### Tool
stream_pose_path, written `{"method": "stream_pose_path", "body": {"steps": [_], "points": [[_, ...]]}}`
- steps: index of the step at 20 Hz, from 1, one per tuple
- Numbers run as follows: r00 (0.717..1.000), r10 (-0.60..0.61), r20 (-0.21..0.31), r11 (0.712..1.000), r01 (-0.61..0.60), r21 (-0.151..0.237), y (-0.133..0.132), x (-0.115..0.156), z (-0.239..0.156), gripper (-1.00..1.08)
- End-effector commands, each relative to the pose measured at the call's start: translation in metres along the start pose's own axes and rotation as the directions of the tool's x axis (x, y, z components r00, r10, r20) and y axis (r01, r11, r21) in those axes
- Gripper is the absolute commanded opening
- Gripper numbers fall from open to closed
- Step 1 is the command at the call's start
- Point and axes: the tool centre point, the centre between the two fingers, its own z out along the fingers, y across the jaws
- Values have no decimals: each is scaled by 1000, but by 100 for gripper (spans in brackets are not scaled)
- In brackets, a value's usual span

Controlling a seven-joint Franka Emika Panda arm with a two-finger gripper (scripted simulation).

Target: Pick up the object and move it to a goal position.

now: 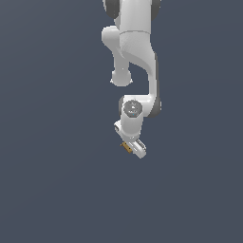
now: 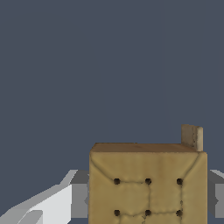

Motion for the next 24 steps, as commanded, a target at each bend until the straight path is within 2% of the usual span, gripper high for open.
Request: {"method": "stream_pose_path", "body": {"steps": [1,11,24], "points": [[1000,0,0,1000,0,0,-1,0,-1,-100],[1000,0,0,1000,0,0,-26,-8,-40,-100],[1000,1,-2,1000,-1,-2,-96,-27,-148,-100]]}}
